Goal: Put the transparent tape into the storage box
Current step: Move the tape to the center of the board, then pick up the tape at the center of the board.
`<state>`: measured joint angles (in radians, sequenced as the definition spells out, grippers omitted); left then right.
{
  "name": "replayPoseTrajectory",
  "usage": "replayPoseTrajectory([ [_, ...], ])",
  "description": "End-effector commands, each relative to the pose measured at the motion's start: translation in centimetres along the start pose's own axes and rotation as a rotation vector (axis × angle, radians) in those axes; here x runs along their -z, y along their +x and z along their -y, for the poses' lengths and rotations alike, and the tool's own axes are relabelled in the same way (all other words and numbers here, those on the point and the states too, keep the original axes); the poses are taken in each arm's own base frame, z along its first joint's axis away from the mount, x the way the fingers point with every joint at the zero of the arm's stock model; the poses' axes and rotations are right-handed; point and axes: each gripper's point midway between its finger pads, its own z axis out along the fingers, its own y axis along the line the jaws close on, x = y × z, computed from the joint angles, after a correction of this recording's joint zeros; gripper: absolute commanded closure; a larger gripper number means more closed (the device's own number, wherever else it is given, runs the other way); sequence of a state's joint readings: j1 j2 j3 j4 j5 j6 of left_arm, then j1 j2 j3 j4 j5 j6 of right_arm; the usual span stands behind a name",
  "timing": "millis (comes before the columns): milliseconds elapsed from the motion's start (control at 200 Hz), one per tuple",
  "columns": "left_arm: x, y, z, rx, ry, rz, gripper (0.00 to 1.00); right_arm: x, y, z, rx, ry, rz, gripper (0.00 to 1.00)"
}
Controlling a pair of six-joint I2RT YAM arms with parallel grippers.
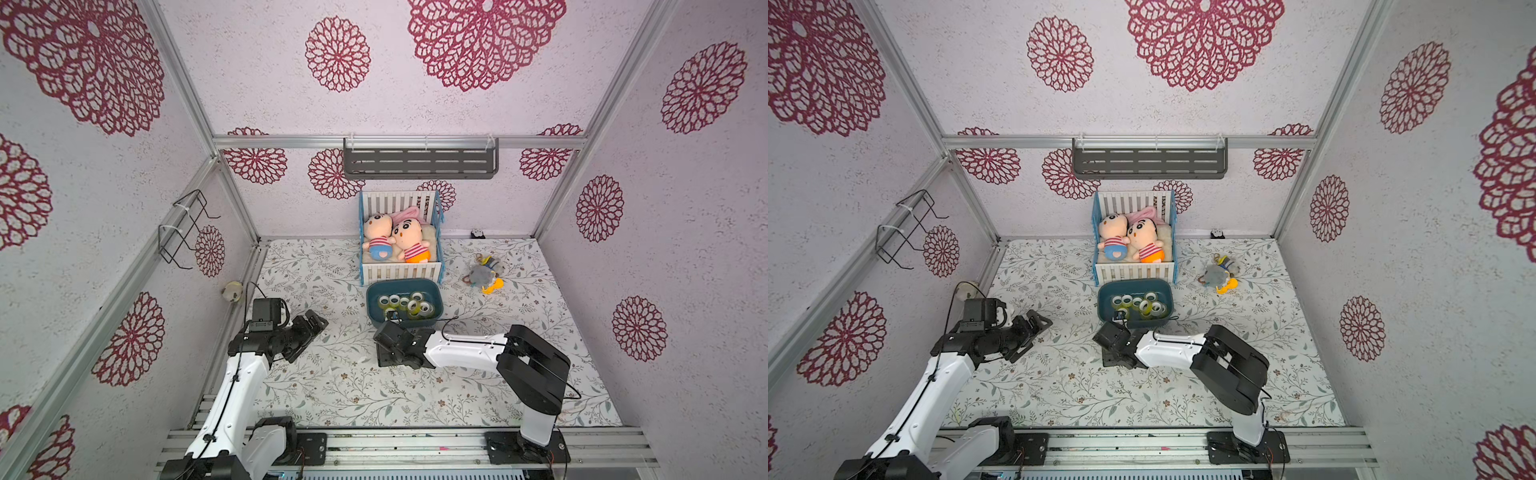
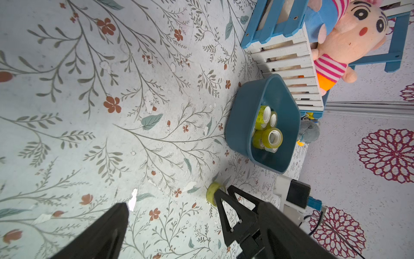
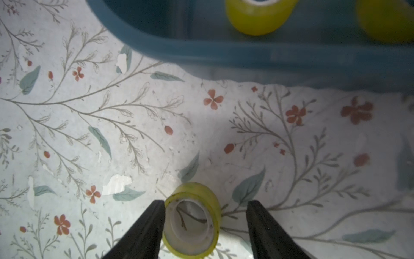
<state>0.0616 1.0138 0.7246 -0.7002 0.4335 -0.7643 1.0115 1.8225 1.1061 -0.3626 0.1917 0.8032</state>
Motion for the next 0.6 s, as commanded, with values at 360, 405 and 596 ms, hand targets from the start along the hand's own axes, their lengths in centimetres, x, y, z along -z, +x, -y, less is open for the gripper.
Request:
replayPoseTrajectory([
  [360, 0.3, -0.1, 0.1, -0.003, 0.017, 0.017, 0.03, 3.0, -1.6, 1.9, -0.054, -0.114, 0.079, 0.35],
  [405, 0.3, -0.1, 0.1, -0.002, 0.016, 0.019, 0.03, 2.9, -1.6, 1.8, -0.049, -0.124, 0.074, 0.35],
  [596, 0.2, -0.2, 0.1, 0.0, 0.017, 0.021, 0.03, 2.7, -1.7, 0.2, -0.021, -0.195, 0.063, 0.35],
])
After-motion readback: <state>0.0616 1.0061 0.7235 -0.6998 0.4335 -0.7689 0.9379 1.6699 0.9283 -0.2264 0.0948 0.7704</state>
